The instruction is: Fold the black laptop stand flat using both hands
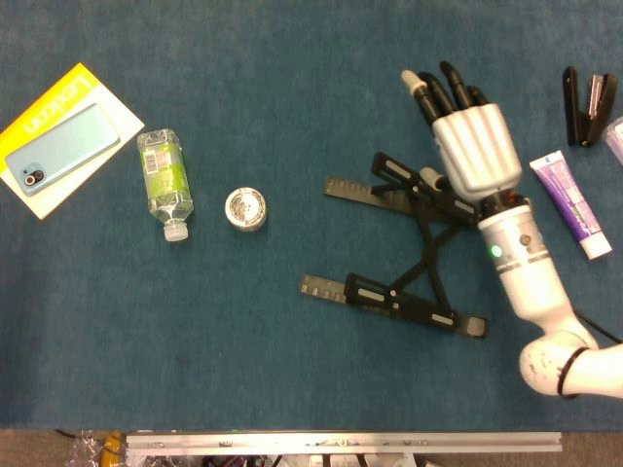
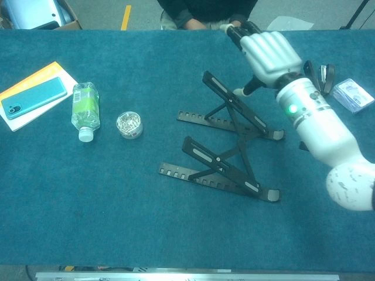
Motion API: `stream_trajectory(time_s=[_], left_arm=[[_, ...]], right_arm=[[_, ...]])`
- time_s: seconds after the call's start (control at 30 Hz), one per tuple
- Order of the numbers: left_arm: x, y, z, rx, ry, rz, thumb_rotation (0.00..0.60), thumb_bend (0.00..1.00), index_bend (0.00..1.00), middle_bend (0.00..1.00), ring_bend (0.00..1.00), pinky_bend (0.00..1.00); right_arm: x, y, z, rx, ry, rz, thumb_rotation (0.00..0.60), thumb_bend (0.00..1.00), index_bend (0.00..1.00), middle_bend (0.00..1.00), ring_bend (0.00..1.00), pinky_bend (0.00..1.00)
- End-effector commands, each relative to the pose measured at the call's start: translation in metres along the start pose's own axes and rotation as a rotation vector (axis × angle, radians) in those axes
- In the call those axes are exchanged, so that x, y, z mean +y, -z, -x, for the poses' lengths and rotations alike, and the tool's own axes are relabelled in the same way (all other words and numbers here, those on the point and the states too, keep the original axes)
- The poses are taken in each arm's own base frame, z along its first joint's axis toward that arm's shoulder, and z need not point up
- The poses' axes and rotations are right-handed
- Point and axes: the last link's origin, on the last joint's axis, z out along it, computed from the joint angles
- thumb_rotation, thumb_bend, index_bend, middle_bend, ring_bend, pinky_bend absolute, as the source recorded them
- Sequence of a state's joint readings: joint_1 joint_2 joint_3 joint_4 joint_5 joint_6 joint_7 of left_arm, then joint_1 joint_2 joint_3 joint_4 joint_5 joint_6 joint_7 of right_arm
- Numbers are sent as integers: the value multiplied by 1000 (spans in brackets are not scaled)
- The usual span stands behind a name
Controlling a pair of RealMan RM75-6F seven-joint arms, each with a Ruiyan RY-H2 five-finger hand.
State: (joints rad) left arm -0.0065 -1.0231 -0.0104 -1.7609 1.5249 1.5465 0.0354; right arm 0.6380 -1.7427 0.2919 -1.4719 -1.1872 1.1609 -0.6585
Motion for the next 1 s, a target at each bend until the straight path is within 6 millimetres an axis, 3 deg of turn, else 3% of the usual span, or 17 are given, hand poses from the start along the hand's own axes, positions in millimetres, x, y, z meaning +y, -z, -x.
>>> stream_trajectory(time_s=[0.03, 0.23, 0.33, 0.53, 0.73, 1.0], left_arm=[[0, 0, 0, 1, -2, -2, 600, 403, 0, 0, 0, 0], [1, -2, -1, 5, -3, 0, 600, 402, 0, 0, 0, 0], [2, -1, -2, 11, -3, 3, 600, 403, 0, 0, 0, 0], [1, 1, -1, 5, 1, 4, 600, 403, 0, 0, 0, 0], [4, 1, 3, -6, 4, 13, 600, 403, 0, 0, 0, 0], [3, 2, 4, -8, 7, 17, 600, 403, 0, 0, 0, 0]], right_arm=[[-9, -8, -3, 20, -20, -8, 600, 0, 0, 151, 41, 284], [-29, -26, -7, 46, -35, -35, 600, 0, 0, 149, 41, 284], [-35, -20, -20, 90, -52, -68, 600, 0, 0, 144, 41, 284], [-14, 17, -31, 78, -64, -87, 600, 0, 0, 144, 41, 284], [11, 48, -25, 31, -21, -90, 600, 0, 0, 144, 41, 284], [19, 51, -5, -22, 28, -96, 600, 0, 0, 136, 41, 284]])
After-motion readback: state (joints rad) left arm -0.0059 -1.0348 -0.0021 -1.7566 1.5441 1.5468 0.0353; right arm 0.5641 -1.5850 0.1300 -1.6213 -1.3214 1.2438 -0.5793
